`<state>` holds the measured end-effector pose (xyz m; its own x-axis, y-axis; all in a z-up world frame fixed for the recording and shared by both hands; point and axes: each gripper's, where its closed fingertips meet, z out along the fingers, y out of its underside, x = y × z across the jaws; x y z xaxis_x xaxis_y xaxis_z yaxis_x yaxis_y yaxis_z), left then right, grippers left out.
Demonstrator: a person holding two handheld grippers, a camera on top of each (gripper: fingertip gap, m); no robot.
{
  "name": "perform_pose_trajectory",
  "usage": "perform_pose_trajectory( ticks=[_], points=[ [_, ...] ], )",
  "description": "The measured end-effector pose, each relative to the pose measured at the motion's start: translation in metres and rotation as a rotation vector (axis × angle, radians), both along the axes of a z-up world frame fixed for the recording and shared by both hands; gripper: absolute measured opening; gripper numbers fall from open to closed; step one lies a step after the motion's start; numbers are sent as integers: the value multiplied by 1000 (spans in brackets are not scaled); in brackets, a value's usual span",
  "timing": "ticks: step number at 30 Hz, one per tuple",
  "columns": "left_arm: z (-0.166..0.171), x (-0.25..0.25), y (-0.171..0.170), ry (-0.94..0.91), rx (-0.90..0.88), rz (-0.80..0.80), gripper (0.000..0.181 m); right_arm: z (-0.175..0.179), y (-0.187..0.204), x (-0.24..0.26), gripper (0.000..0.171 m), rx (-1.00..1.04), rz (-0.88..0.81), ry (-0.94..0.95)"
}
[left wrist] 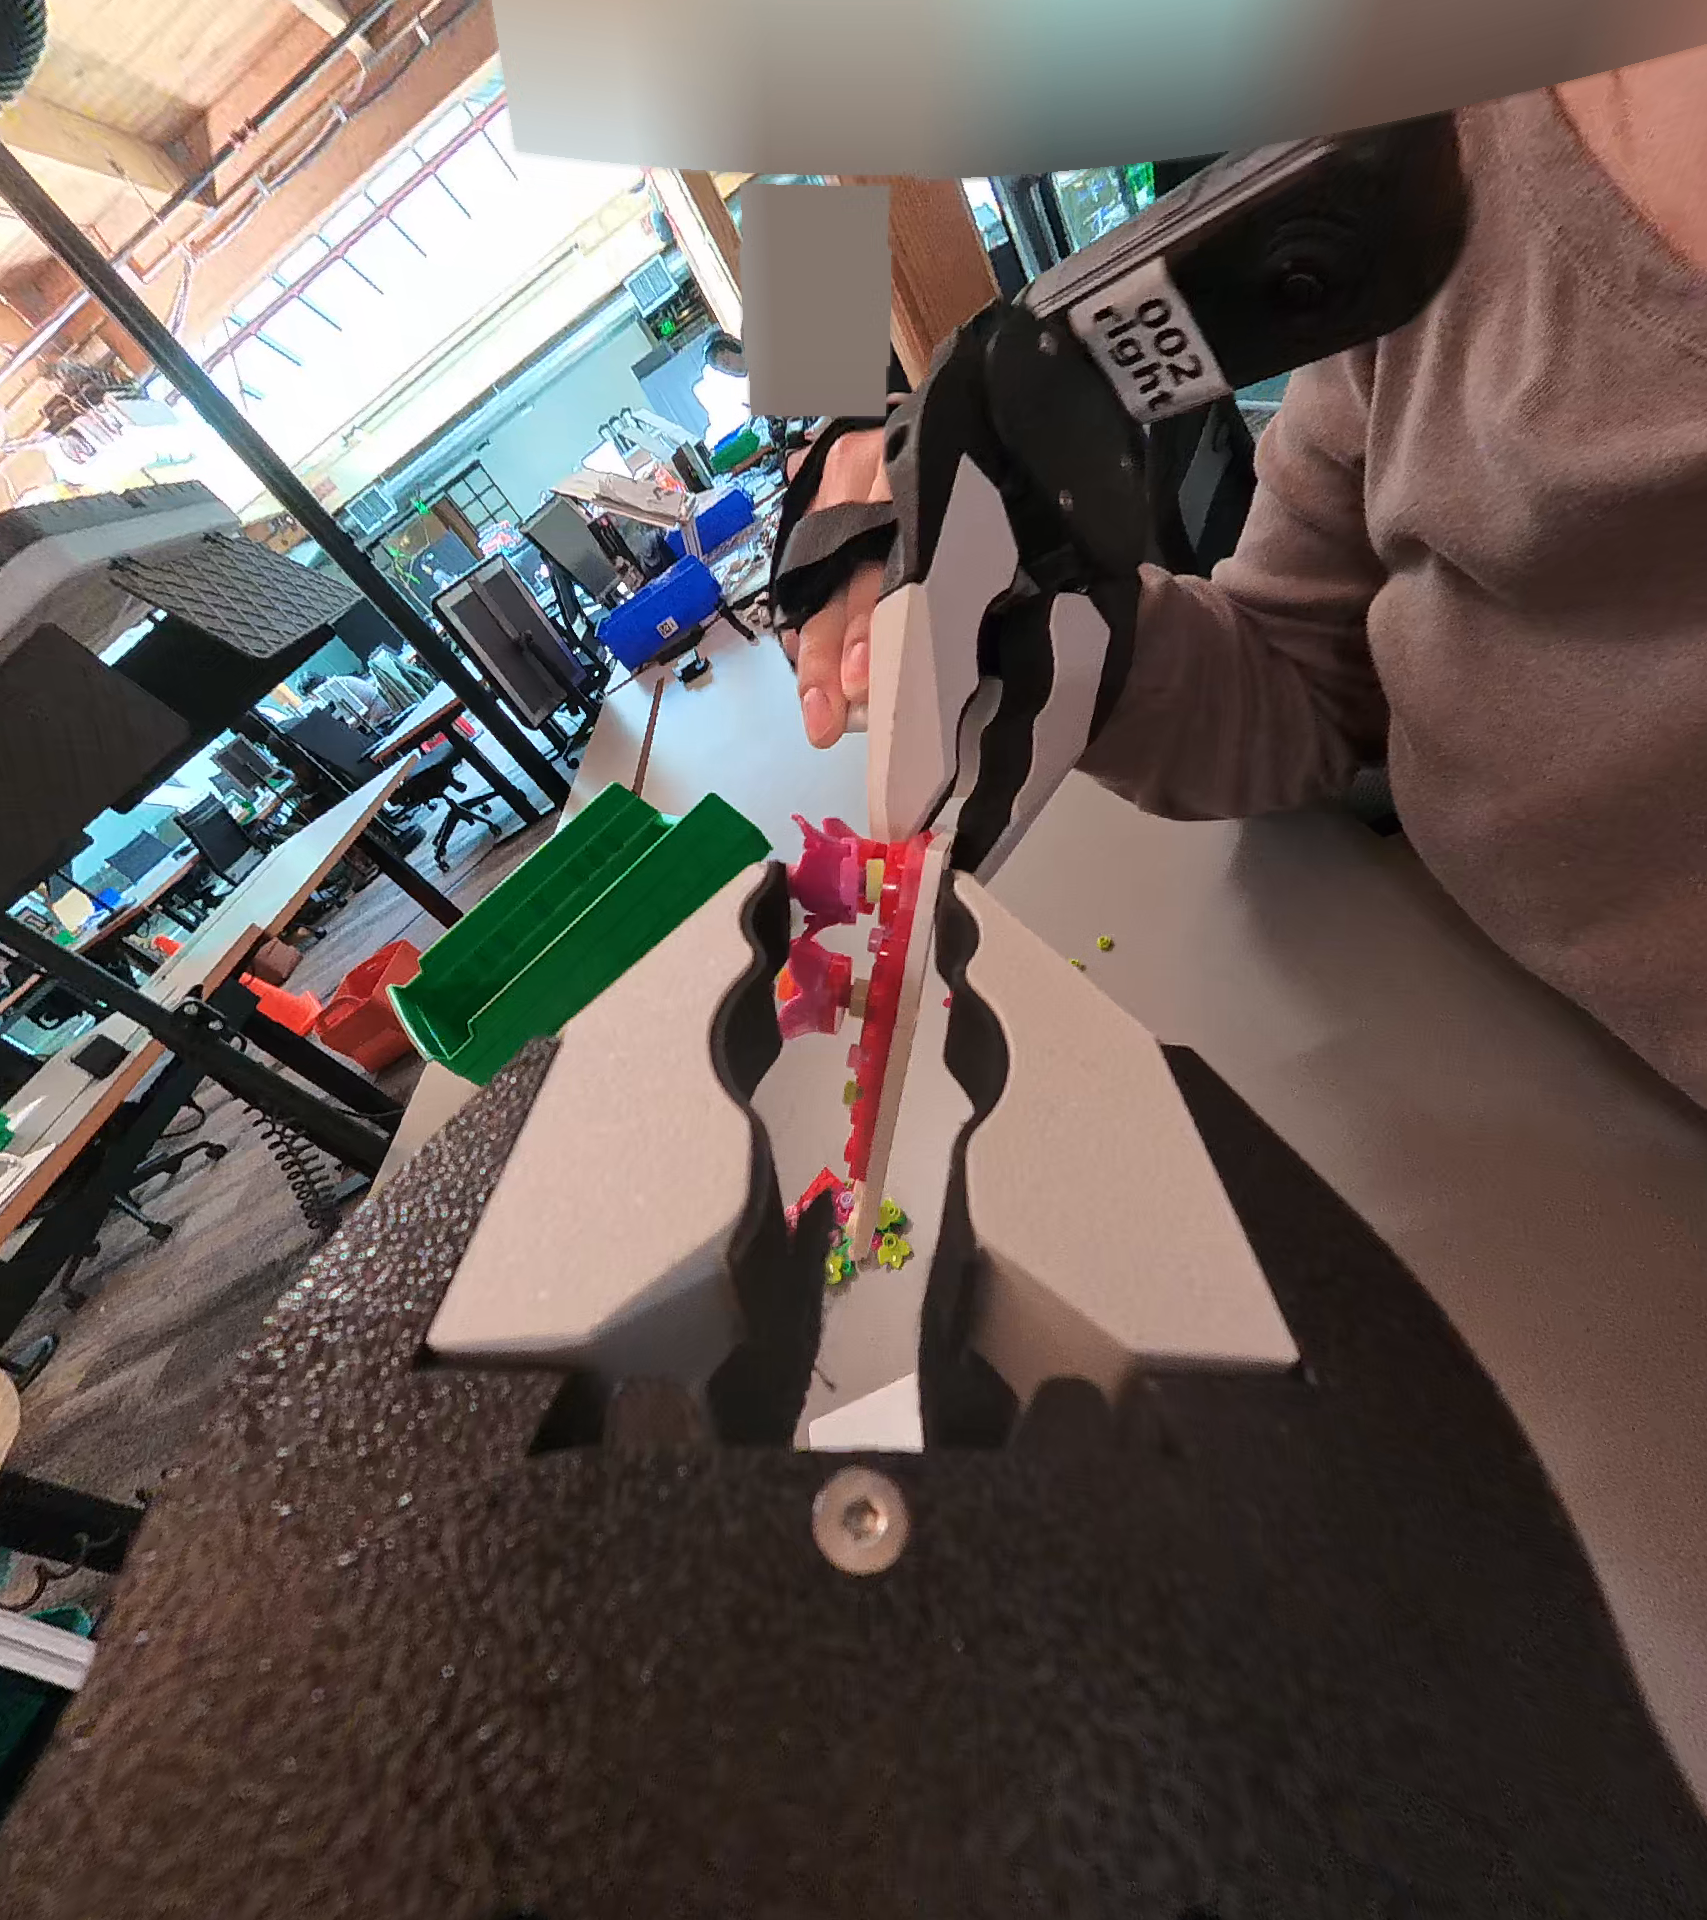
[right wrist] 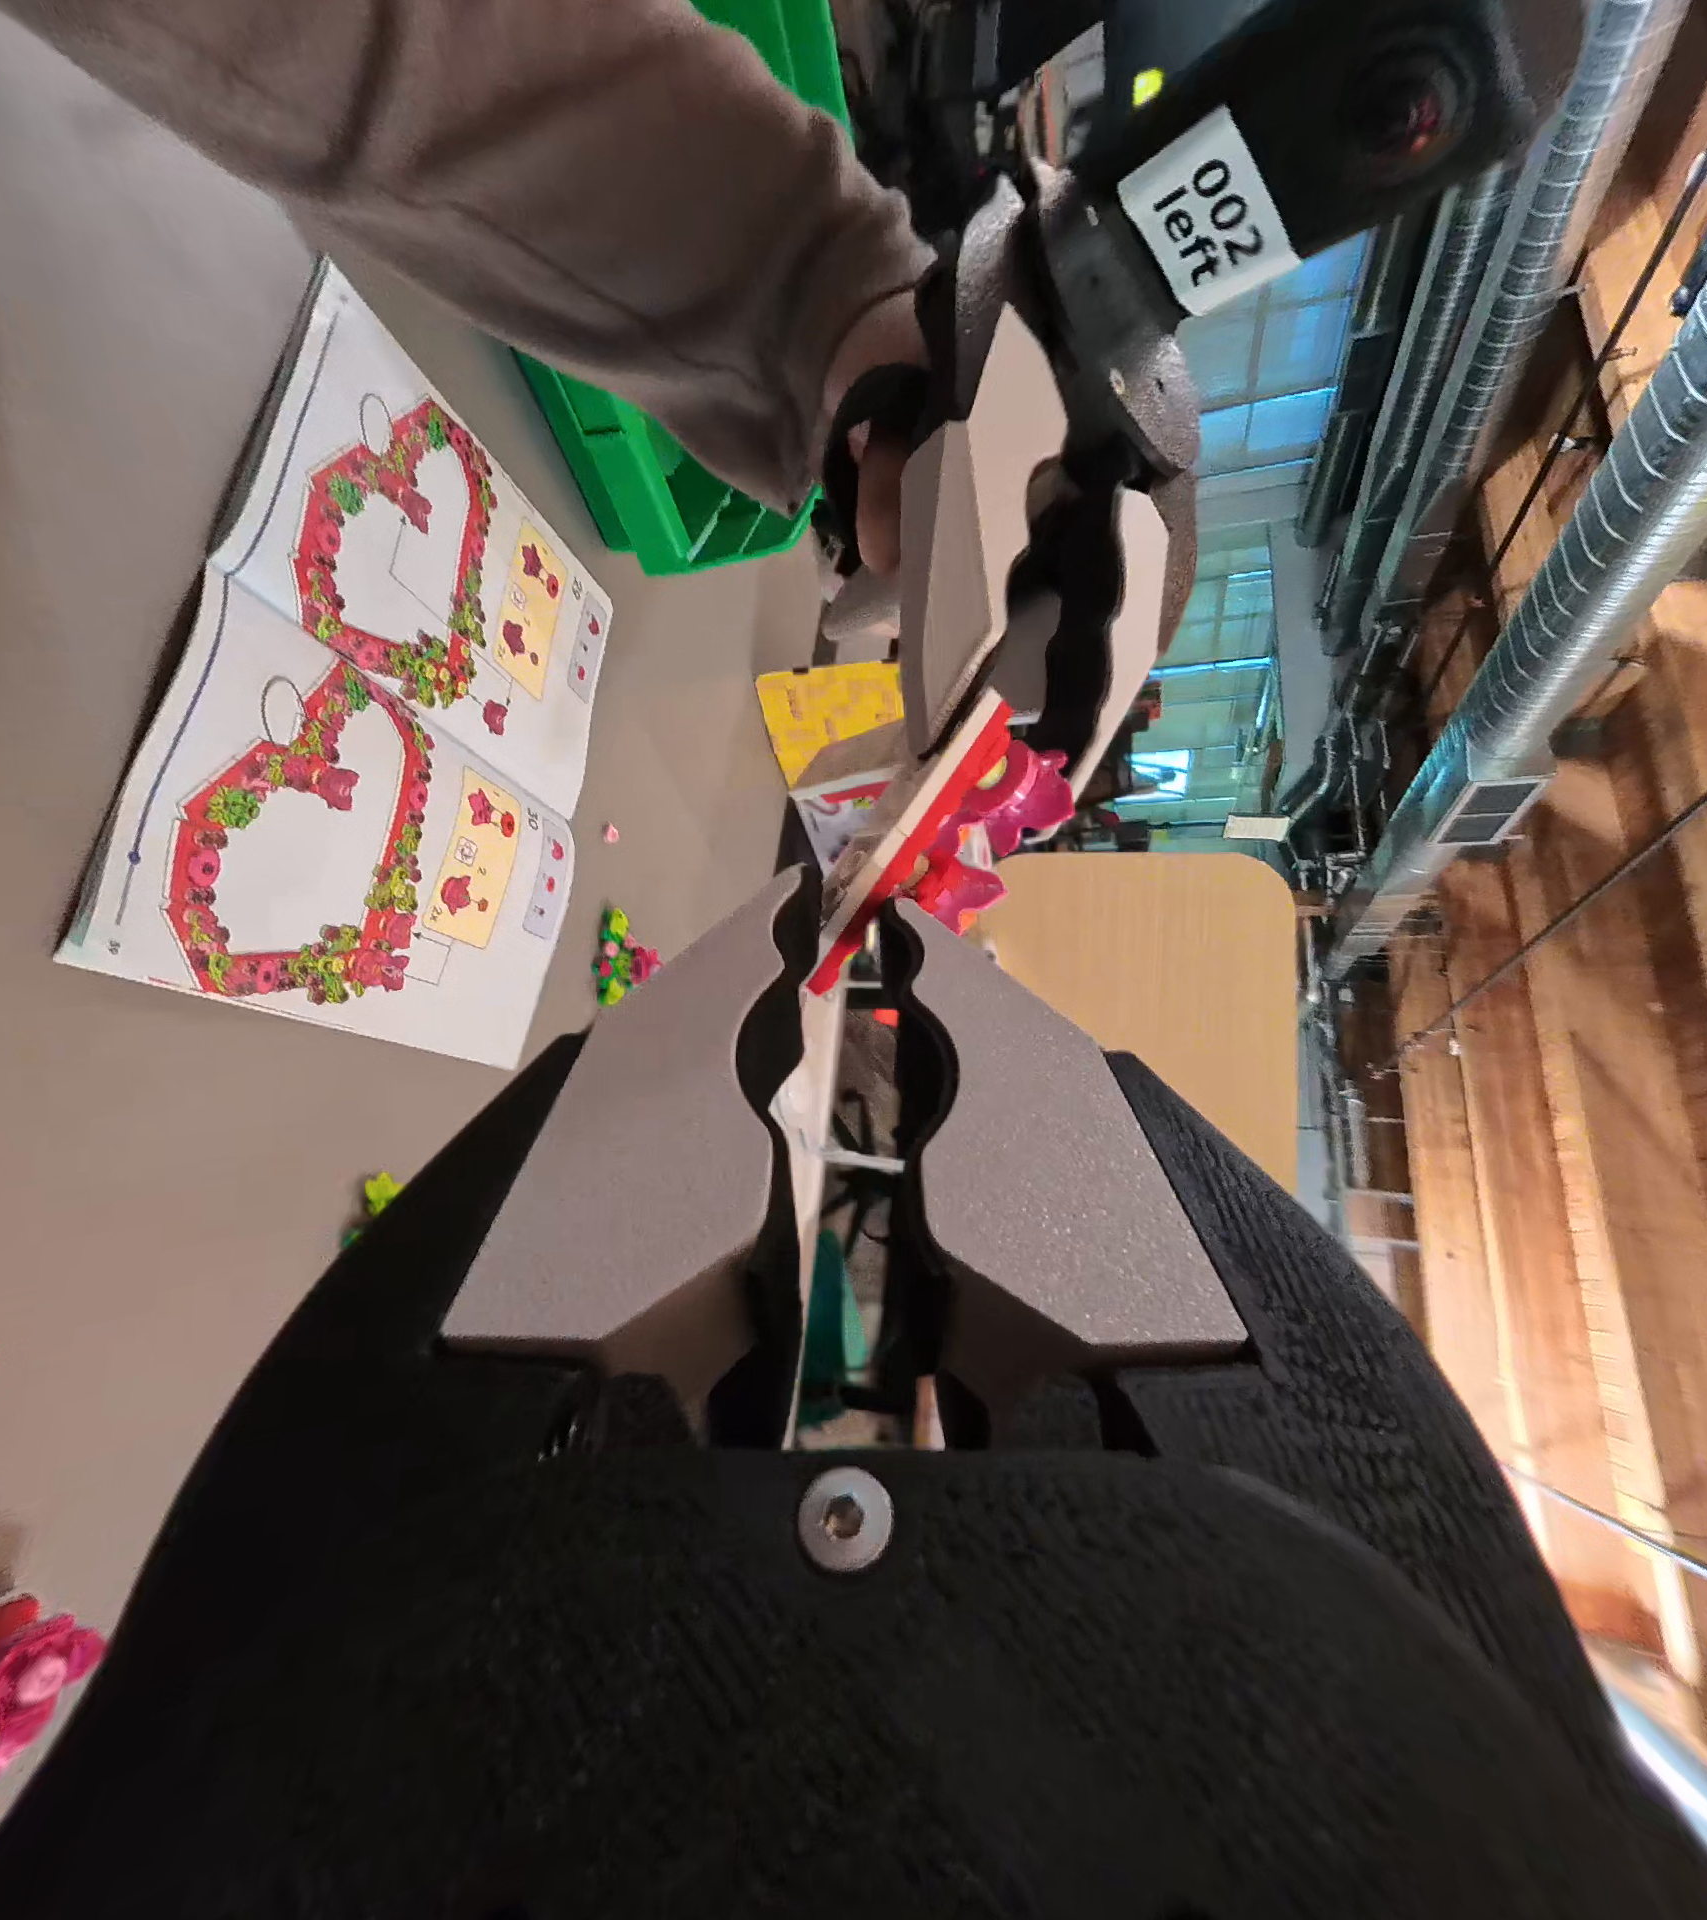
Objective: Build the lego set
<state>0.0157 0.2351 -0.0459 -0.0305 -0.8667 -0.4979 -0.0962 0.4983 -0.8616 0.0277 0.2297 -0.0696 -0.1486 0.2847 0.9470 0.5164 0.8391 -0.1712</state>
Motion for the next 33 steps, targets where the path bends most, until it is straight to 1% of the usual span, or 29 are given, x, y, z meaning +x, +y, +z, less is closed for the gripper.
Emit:
perform_pose_trajectory(
  ticks=[1,6,9,15,18,21,23,26,33],
  points=[
    [1,0,-1,-4,1,-2,26,1,0,0,9,-25,7,12],
    [2,4,-3,-5,18,0,26,3,-2,3,10,-151,43,64],
    [3,5,-3,-4,28,9,25,4,-1,4,10,-186,48,80],
    [7,3,4,-24,62,62,25,9,3,9,30,-305,45,133],
    [9,4,6,-32,95,89,25,22,-7,5,32,-360,115,212],
    [10,6,6,-27,125,106,25,24,-3,-1,33,-349,81,235],
    [11,8,5,-24,141,110,25,24,0,-4,30,-342,61,246],
    [12,9,4,-23,157,114,25,26,-2,-4,12,-364,75,259],
    [13,10,2,-21,177,117,25,26,2,-6,7,-342,39,251]
  ],
)
